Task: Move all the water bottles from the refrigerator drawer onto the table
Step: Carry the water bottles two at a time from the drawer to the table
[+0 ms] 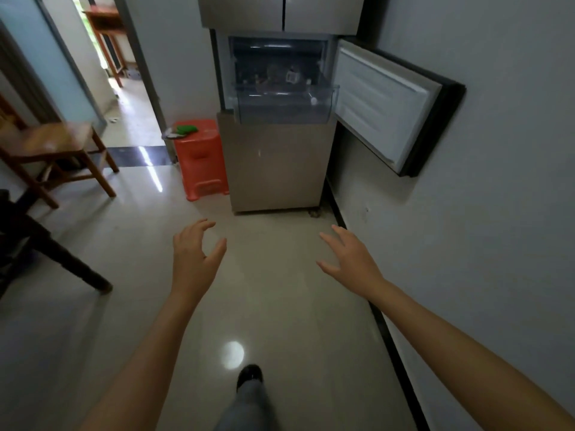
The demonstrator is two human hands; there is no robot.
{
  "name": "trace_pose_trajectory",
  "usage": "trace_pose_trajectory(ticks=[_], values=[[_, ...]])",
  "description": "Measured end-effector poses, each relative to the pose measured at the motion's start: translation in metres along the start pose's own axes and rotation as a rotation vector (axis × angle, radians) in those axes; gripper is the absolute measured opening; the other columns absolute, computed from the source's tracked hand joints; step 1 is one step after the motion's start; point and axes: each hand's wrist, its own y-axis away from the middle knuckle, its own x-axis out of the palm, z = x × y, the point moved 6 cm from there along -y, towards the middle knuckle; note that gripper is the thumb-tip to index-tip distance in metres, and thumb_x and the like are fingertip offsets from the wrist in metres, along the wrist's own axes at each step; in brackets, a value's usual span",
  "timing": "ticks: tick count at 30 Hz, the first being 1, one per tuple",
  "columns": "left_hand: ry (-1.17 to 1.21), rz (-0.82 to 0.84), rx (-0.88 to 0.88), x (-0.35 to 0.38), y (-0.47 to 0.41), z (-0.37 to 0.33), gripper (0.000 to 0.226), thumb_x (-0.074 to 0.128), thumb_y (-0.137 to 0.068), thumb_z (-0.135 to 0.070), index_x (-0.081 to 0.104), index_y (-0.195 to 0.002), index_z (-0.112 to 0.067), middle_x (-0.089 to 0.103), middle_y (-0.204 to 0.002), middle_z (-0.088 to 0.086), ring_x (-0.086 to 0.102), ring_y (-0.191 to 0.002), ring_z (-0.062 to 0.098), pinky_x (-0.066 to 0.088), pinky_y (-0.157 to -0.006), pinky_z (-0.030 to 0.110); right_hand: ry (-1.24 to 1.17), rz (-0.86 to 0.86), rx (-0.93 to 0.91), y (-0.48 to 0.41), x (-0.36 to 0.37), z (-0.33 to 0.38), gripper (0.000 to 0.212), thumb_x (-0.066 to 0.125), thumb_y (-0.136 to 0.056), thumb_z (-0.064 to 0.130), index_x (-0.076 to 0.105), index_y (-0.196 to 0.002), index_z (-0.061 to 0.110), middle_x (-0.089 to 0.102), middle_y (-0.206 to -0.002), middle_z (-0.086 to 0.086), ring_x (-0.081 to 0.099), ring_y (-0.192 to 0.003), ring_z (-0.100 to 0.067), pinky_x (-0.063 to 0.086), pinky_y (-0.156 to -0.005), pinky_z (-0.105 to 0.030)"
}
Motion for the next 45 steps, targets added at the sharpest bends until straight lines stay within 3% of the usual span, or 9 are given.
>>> trace_pose_trajectory(ticks=[5,11,16,26,32,39,43,45], values=[[0.017,-0.022,-0.018,0.032,-0.063,0.027,0.033,0.065,-0.08,-0.01,0.059,-0.111,0.001,0.057,-0.117,0.022,0.047,-0.112,0.038,0.029,-0.092,0.032,0.0,0.001,-0.029,-0.081,0.002,-0.008,0.061,0.057,-0.088,0.033,0.033,-0.141,0.013,0.022,-0.151,-0.015,0.018,-0.141,-0.026,0.015,-0.114,-0.034],[0.093,-0.038,0.029,0.069,-0.181,0.043,0.039,0.057,-0.074,-0.019,0.06,-0.106,0.003,0.06,-0.11,0.022,0.052,-0.105,0.039,0.032,-0.091,0.034,0.073,-0.043,-0.044,-0.195,-0.017,-0.02,0.06,0.055,-0.09,0.034,0.032,-0.142,0.015,0.022,-0.152,-0.013,0.019,-0.141,-0.024,0.015,-0.114,-0.031],[0.121,0.017,0.071,0.108,-0.268,0.052,0.04,0.055,-0.076,-0.025,0.061,-0.109,-0.003,0.058,-0.117,0.016,0.048,-0.112,0.032,0.032,-0.096,0.032,0.07,-0.079,-0.005,-0.277,-0.032,-0.033,0.06,0.053,-0.091,0.036,0.03,-0.143,0.018,0.02,-0.153,-0.01,0.016,-0.142,-0.022,0.013,-0.114,-0.03],[0.093,0.113,0.068,0.167,-0.349,0.072,0.052,0.046,-0.076,-0.044,0.062,-0.105,-0.004,0.061,-0.113,0.016,0.051,-0.11,0.032,0.029,-0.095,0.026,0.005,-0.063,0.104,-0.363,-0.034,-0.087,0.059,0.054,-0.09,0.034,0.031,-0.142,0.018,0.02,-0.153,-0.009,0.017,-0.141,-0.021,0.016,-0.113,-0.031],[0.052,0.096,0.039,0.189,-0.398,0.083,0.053,0.044,-0.075,-0.044,0.063,-0.105,-0.006,0.061,-0.114,0.013,0.051,-0.111,0.031,0.033,-0.095,0.031,-0.017,-0.047,0.073,-0.44,-0.035,-0.118,0.06,0.051,-0.091,0.038,0.027,-0.143,0.021,0.016,-0.154,-0.007,0.013,-0.142,-0.02,0.013,-0.114,-0.031],[-0.007,0.06,0.019,0.232,-0.484,0.07,0.048,0.05,-0.077,-0.042,0.061,-0.109,-0.008,0.059,-0.116,0.012,0.05,-0.11,0.031,0.044,-0.092,0.048,-0.077,-0.085,0.009,-0.546,-0.054,-0.157,0.059,0.051,-0.091,0.037,0.028,-0.143,0.021,0.016,-0.154,-0.007,0.012,-0.142,-0.021,0.013,-0.115,-0.034],[0.001,0.057,0.0,0.265,-0.522,0.058,0.039,0.058,-0.08,-0.033,0.059,-0.111,-0.009,0.055,-0.121,0.01,0.045,-0.115,0.026,0.047,-0.09,0.051,-0.088,-0.066,-0.007,-0.594,-0.061,-0.185,0.059,0.049,-0.092,0.039,0.026,-0.144,0.022,0.013,-0.155,-0.006,0.01,-0.143,-0.02,0.012,-0.116,-0.034],[-0.012,0.041,-0.001,0.278,-0.53,0.053,0.044,0.055,-0.078,-0.037,0.059,-0.111,-0.009,0.054,-0.121,0.008,0.044,-0.116,0.023,0.043,-0.095,0.045,-0.102,-0.06,-0.007,-0.61,-0.061,-0.198,0.059,0.048,-0.092,0.039,0.026,-0.144,0.022,0.013,-0.155,-0.005,0.01,-0.143,-0.019,0.013,-0.116,-0.033]])
